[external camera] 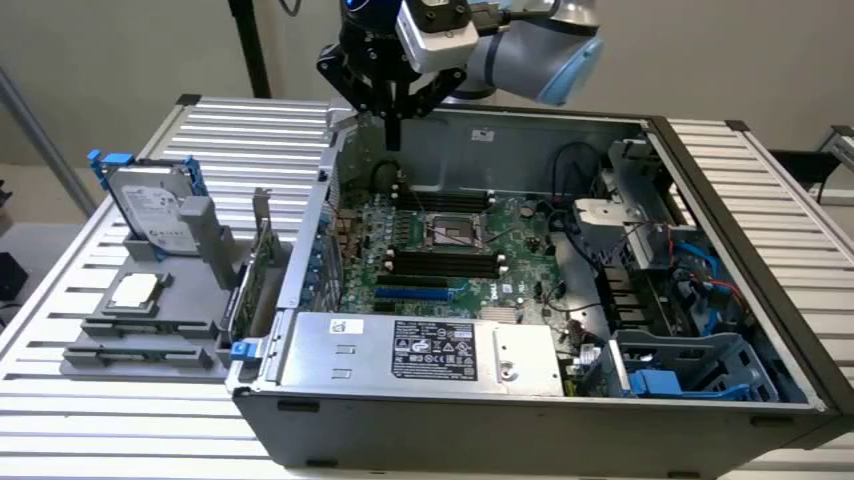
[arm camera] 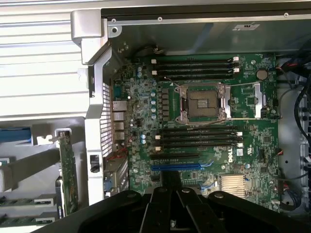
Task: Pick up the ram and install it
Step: 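Reach for the ram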
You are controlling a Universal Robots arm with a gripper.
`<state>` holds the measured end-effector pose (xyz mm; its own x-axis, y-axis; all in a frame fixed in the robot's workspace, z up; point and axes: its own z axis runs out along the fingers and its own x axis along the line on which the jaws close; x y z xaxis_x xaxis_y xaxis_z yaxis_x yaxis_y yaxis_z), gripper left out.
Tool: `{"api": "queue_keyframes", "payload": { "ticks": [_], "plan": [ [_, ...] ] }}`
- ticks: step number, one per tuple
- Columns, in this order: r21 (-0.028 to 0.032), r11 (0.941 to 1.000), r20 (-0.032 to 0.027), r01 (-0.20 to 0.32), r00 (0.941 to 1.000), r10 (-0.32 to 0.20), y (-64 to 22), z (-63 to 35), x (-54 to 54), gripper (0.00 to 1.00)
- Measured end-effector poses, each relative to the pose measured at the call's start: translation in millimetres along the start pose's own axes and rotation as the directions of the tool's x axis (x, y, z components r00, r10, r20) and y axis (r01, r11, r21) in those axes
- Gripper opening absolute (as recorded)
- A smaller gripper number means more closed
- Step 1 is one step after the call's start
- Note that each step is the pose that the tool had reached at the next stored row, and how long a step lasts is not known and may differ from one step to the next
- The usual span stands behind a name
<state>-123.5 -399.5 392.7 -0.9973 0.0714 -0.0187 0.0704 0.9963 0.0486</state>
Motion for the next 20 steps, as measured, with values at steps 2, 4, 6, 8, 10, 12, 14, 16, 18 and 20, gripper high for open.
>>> {"api": "queue_keyframes", "payload": {
  "ticks": [2, 4, 6, 8, 10, 12, 14, 16, 18, 20],
  "plan": [
    [-0.0002, 1.0, -0.0007, 0.0, 1.0, 0.0, -1.7, 0.0, 6.4, 0.11],
    [0.0, 1.0, -0.0017, 0.0, 1.0, 0.0, -3.9, 0.0, 14.6, 0.11],
    [0.0001, 1.0, -0.0032, 0.0, 1.0, 0.0, -5.5, 0.0, 23.7, 0.11],
    [0.0002, 1.0, -0.0044, 0.0, 1.0, 0.0, -7.0, 0.1, 32.6, 0.11],
    [0.0003, 1.0, -0.0062, 0.0, 1.0, 0.0, -8.4, 0.4, 41.5, 0.11],
    [0.0006, 1.0, -0.0084, 0.0, 1.0, 0.0, -9.8, 0.7, 50.3, 0.11],
    [0.001, 1.0, -0.0104, 0.0, 0.9999, 0.0, -11.2, 1.1, 59.2, 0.11],
    [0.0014, 1.0, -0.0121, 0.0, 0.9999, 0.0, -12.6, 1.6, 68.1, 0.11],
    [0.0018, 1.0, -0.0135, 0.0, 0.9999, 0.0, -14.0, 2.1, 77.2, 0.11],
    [0.0023, 1.0, -0.0144, 0.0, 0.9999, 0.0, -15.4, 2.7, 86.2, 0.11]
  ]
}}
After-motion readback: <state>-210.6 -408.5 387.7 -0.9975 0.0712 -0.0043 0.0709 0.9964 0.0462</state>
